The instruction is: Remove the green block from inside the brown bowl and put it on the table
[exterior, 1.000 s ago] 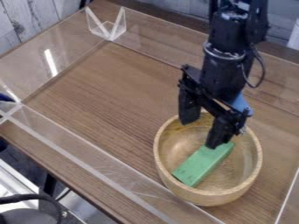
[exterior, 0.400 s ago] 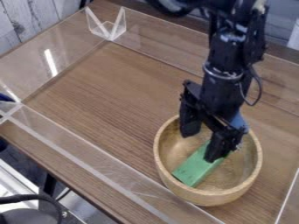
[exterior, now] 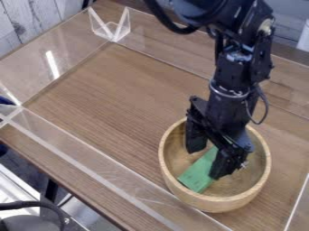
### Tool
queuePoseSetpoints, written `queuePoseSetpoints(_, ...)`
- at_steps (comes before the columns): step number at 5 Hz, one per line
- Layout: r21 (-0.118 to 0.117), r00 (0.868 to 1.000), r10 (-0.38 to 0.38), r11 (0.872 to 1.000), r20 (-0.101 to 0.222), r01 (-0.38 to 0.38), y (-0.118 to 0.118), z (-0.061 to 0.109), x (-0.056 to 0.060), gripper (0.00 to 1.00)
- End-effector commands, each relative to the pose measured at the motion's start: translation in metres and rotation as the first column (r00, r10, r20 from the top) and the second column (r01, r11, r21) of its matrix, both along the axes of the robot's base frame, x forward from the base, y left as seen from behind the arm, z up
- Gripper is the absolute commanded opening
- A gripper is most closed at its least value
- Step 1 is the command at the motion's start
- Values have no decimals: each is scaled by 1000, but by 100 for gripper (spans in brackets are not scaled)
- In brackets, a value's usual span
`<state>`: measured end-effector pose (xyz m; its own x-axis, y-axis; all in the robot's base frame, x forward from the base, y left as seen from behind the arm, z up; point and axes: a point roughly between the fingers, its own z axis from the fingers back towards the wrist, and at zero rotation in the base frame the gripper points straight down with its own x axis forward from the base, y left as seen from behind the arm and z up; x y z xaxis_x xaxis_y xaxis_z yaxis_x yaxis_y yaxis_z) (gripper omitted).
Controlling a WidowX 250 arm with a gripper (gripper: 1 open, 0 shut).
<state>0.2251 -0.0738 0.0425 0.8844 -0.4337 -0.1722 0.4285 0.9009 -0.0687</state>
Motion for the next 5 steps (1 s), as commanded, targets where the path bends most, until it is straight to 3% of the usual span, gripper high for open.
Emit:
queuePoseSetpoints(1, -17, 999, -7, 1000, 32, 7, -4, 4, 5, 100)
queuePoseSetpoints(5, -38, 999, -11, 999, 50, 13, -3, 1, 4, 100)
